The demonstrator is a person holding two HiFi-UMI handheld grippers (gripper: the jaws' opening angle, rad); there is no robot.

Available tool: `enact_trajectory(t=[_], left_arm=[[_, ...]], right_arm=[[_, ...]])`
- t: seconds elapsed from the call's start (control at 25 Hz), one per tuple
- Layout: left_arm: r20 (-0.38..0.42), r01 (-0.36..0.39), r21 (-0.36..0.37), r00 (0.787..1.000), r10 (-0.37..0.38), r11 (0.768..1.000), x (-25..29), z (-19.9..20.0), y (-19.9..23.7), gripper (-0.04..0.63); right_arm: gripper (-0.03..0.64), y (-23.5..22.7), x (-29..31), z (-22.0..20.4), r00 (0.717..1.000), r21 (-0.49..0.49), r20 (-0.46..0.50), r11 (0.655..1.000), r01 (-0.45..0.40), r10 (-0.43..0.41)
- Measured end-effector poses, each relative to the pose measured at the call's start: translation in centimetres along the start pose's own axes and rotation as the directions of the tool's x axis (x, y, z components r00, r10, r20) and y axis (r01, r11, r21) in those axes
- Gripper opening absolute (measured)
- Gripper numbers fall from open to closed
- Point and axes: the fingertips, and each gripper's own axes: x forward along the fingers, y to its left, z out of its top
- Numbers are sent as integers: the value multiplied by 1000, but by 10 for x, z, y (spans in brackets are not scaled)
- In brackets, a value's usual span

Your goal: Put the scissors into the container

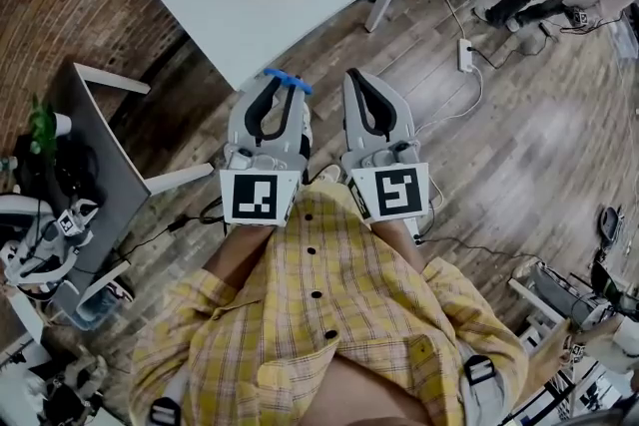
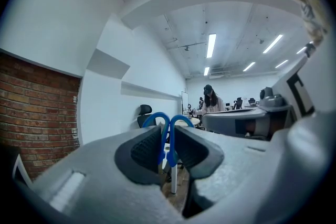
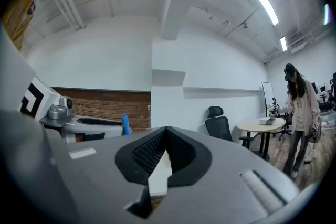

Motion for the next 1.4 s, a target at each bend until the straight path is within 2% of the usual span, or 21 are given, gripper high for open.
enact_trajectory(t=[0.32, 0.68, 0.96, 1.16, 1.4], left_arm=[[-2, 4, -7, 1000, -4, 1000, 35, -5, 17, 83], [22, 28, -17, 999, -27, 999, 112, 1, 49, 83], [11, 72, -25, 997, -72, 997, 175, 9, 75, 83], [4, 109, 0, 994, -109, 994, 211, 15, 94, 83], [13, 128, -27, 992, -128, 991, 247, 19, 128, 83]], right_arm=[[6, -10, 37, -2, 1000, -29, -11, 999, -18, 17], [6, -51, 110, 2, 1000, -29, -7, 1000, -2, 2], [6, -80, 166, 15, 1000, -39, -9, 999, 24, -24], [6, -98, 203, 23, 999, -35, -15, 998, 50, -50], [6, -104, 252, 23, 997, -32, -36, 998, 62, -63]])
